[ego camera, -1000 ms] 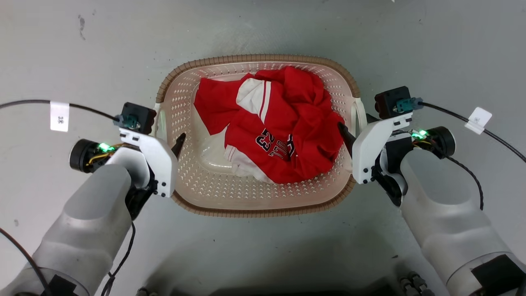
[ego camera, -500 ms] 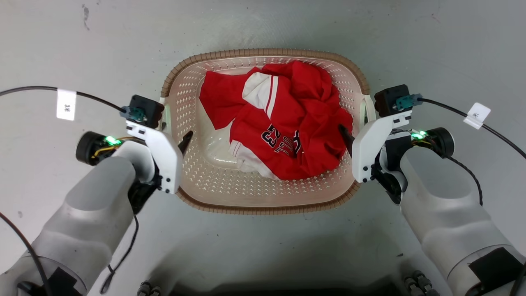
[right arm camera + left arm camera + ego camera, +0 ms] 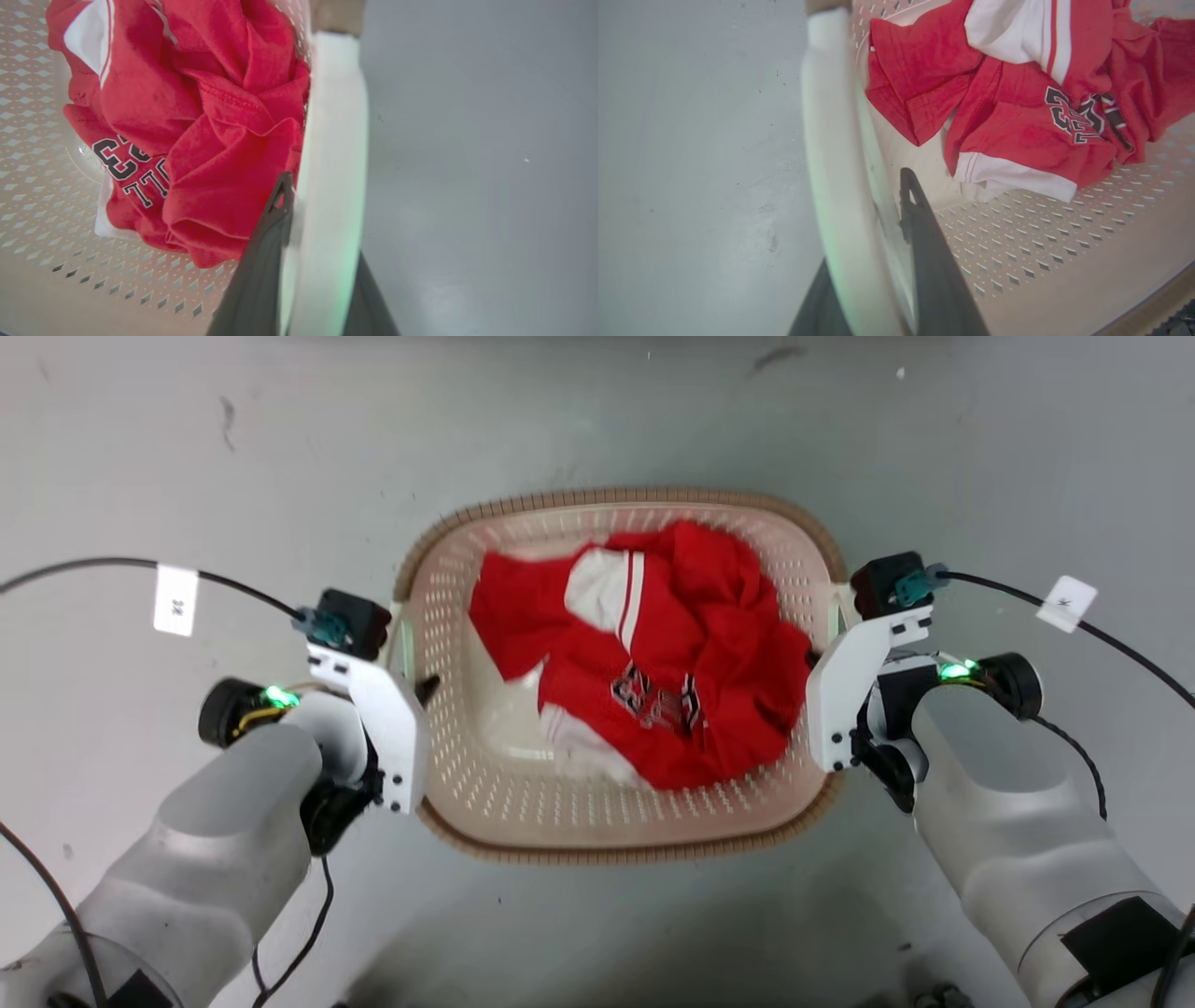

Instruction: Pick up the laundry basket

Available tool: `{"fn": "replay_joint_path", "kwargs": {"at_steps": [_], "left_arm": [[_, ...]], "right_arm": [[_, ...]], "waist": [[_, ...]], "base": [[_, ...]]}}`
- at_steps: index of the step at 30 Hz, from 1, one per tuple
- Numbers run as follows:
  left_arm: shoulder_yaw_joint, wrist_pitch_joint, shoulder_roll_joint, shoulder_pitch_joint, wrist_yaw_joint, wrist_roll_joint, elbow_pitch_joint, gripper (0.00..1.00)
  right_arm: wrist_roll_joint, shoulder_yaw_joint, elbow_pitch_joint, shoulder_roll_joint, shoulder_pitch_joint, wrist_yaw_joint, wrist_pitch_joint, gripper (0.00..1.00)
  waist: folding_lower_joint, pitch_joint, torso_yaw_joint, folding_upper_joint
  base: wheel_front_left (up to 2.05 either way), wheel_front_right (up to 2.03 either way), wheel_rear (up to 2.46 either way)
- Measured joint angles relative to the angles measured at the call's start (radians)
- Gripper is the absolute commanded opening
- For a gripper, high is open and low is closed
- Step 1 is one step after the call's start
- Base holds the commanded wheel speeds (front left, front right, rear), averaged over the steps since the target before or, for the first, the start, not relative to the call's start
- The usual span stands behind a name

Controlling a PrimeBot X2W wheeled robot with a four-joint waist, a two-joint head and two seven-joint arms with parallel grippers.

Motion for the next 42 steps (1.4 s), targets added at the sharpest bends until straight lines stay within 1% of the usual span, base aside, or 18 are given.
{"fn": "replay_joint_path", "kwargs": {"at_steps": [3,9,16,17,23,30,32,36,42], "left_arm": [[-0.036,0.032,0.012,0.015,0.0,-0.05,-0.018,0.0],[-0.102,0.144,0.046,0.05,0.0,-0.159,-0.071,0.0],[-0.14,0.297,0.086,0.094,0.003,-0.254,-0.136,0.0],[-0.146,0.333,0.1,0.104,0.003,-0.264,-0.155,0.0],[-0.154,0.415,0.153,0.138,0.004,-0.29,-0.205,0.0],[-0.158,0.512,0.188,0.174,0.005,-0.318,-0.258,0.0],[-0.158,0.54,0.196,0.187,0.005,-0.328,-0.265,0.0],[-0.159,0.588,0.206,0.199,0.005,-0.338,-0.282,0.0],[-0.159,0.612,0.202,0.216,0.006,-0.344,-0.289,0.0]], "right_arm": [[0.0,0.016,0.009,0.001,0.003,0.0,0.079,0.0],[0.013,0.069,0.009,0.004,0.032,0.0,0.262,0.0],[0.068,0.122,-0.016,0.006,0.08,0.0,0.444,0.0],[0.09,0.136,-0.033,0.006,0.095,0.0,0.488,0.0],[0.164,0.18,-0.1,0.005,0.135,-0.001,0.585,0.0],[0.216,0.226,-0.123,0.005,0.179,-0.001,0.66,0.0],[0.25,0.23,-0.133,0.004,0.2,-0.005,0.686,0.0],[0.276,0.242,-0.136,0.003,0.212,-0.005,0.72,0.0],[0.292,0.259,-0.123,0.004,0.212,-0.005,0.753,0.0]], "waist": [[0.0,-0.045,-0.002,0.0],[0.0,-0.164,-0.01,0.0],[-0.0001,-0.343,-0.02,0.0],[-0.0001,-0.396,-0.023,0.0],[-0.0003,-0.552,-0.033,0.0],[-0.0004,-0.708,-0.042,0.0],[-0.0004,-0.748,-0.043,0.0],[-0.0005,-0.812,-0.047,0.0],[-0.0004,-0.864,-0.05,0.0]], "base": [[0.0,0.0,0.0],[0.0,0.0,0.0],[0.0,0.0,0.0],[0.0,0.0,0.0],[0.0,0.0,0.0],[0.0,0.0,0.0],[0.0,0.0,0.0],[0.0,0.0,0.0],[0.0,0.0,0.0]]}}
